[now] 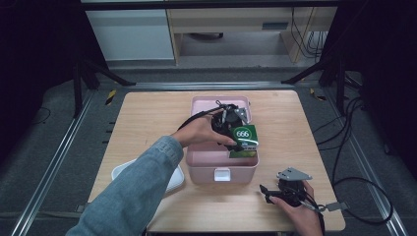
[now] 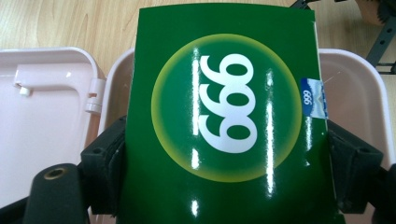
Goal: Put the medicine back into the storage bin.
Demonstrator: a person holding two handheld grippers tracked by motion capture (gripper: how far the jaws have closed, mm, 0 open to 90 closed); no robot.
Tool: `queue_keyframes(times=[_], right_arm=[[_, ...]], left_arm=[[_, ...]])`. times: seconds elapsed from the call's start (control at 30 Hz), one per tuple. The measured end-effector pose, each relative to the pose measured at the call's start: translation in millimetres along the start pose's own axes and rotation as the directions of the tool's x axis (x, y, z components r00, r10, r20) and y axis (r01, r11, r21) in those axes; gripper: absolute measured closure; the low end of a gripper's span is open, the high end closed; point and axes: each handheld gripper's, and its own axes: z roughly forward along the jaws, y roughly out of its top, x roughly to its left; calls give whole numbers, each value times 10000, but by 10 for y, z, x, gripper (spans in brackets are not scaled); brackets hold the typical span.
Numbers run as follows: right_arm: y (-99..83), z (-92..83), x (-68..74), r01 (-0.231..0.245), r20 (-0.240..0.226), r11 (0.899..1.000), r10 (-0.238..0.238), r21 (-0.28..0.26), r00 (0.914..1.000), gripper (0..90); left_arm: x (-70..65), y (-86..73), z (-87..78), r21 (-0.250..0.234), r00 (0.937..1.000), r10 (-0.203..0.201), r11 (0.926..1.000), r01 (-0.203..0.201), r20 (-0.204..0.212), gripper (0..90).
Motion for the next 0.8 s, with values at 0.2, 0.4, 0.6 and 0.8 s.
queue_keyframes(times=[0.2, 0.4, 0.6, 0.8], right_arm=[[-2, -2, 5, 1, -8, 10000, -1, 12, 10000, 150], [-3, 3, 8, 34, -17, 10000, -34, 13, 10000, 151], [-4, 10, 23, 45, -40, 10000, -45, 44, 10000, 151], [-4, 5, 17, 36, -47, 10000, -35, 24, 10000, 151]], left_arm=[[2, -48, 69, 86, 10000, -27, 10000, 26, 61, 169], [-2, -98, 169, 160, 9999, -103, 9998, 101, 128, 168], [-10, -141, 270, 487, 9999, -28, 9988, 21, 153, 167], [5, -148, 337, 583, 9999, 66, 9983, -73, 137, 166]])
